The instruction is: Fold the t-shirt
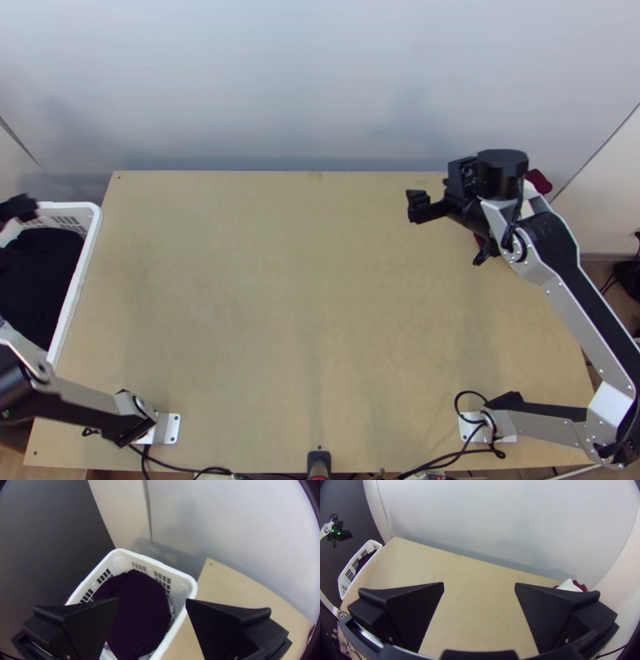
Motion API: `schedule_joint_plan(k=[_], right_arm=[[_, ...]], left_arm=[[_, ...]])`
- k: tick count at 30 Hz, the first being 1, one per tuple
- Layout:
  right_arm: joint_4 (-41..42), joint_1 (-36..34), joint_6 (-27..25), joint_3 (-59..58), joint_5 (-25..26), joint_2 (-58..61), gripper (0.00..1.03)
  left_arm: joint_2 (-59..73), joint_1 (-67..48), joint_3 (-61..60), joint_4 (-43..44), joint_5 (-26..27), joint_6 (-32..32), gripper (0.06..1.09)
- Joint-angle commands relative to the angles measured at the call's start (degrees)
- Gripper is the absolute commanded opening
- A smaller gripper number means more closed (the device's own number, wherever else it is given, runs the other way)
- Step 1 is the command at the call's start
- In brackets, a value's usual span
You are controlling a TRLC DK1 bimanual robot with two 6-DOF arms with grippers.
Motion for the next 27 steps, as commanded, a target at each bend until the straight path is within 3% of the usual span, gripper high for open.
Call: schedule_joint_plan(k=[1, 16, 22, 27], right_arm=[[0.0, 1.3, -0.1, -3.0, 0.1, -0.2, 0.99], [0.1, 1.7, -0.4, -9.5, 0.1, -2.6, 0.99], [-0.1, 1.7, -1.8, -10.9, 0.1, -2.7, 0.99], [-0.1, 1.6, -1.9, -10.8, 0.1, -2.9, 0.99]], left_arm=[[13.5, 10.4, 10.5, 0.9, 0.3, 2.5, 1.02], [44.1, 14.3, 37.5, 0.7, -0.6, 7.2, 1.02], [48.3, 14.3, 38.5, 3.0, -0.9, 9.2, 1.02], [52.0, 14.7, 38.5, 6.4, -4.6, 12.0, 1.02]])
